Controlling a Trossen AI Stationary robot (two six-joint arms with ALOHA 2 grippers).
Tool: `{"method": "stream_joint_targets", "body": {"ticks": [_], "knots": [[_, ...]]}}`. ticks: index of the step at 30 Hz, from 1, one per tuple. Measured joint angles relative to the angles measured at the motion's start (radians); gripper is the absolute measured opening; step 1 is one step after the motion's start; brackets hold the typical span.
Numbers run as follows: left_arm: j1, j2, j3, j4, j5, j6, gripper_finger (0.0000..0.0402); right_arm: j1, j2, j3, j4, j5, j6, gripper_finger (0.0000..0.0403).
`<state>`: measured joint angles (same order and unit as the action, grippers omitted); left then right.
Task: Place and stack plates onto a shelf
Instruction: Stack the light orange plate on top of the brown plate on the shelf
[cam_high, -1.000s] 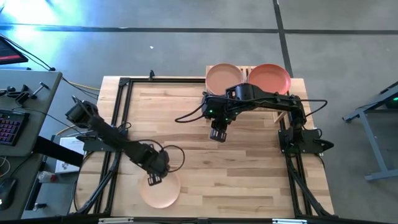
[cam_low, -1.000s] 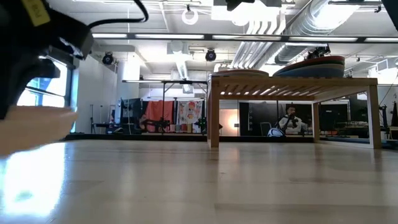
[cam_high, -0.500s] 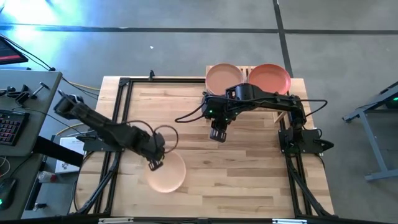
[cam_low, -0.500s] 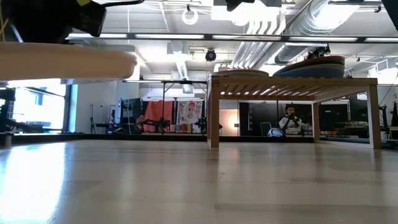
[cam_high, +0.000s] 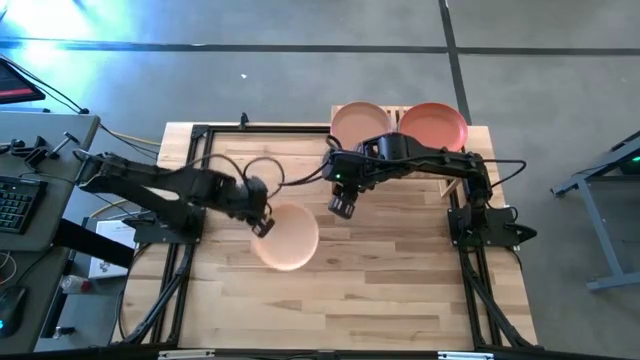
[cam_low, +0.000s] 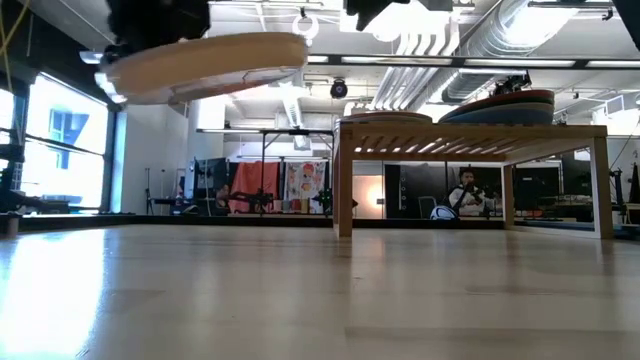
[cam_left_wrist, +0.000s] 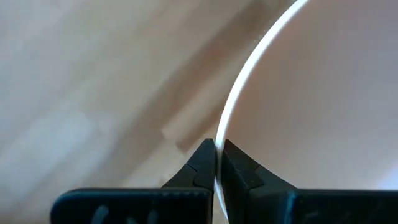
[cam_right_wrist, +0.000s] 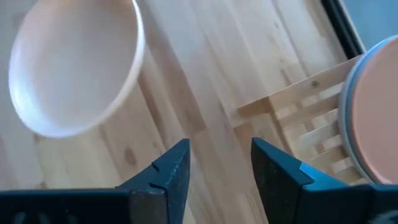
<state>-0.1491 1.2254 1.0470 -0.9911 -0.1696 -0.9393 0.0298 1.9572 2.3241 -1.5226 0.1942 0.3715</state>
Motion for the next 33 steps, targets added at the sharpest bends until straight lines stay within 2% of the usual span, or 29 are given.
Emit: {"method": "stream_joint_targets", "body": {"ticks": [7,17,23,30,33], "knots": [[0.145,0.000,0.087,-0.001,-0.024,0.161,0.0000,-0.023,0.000,0.000,0.030,0.059,0.014,0.0149],[0.296,0.000,0.148,0.000,-0.069,0.337,0.0000,-0.064,0.001,0.000,0.128,0.117,0.024,0.0149],[0.354,0.000,0.181,0.013,-0.084,0.437,0.0000,-0.092,0.001,0.000,0.151,0.109,0.048,0.0149],[0.395,0.000,0.219,0.020,-0.177,0.531,0.0000,-0.105,0.001,0.000,0.157,0.086,0.077,0.0149],[0.416,0.000,0.225,0.022,-0.184,0.559,0.0000,-0.105,0.001,0.000,0.182,0.086,0.077,0.0149]]}}
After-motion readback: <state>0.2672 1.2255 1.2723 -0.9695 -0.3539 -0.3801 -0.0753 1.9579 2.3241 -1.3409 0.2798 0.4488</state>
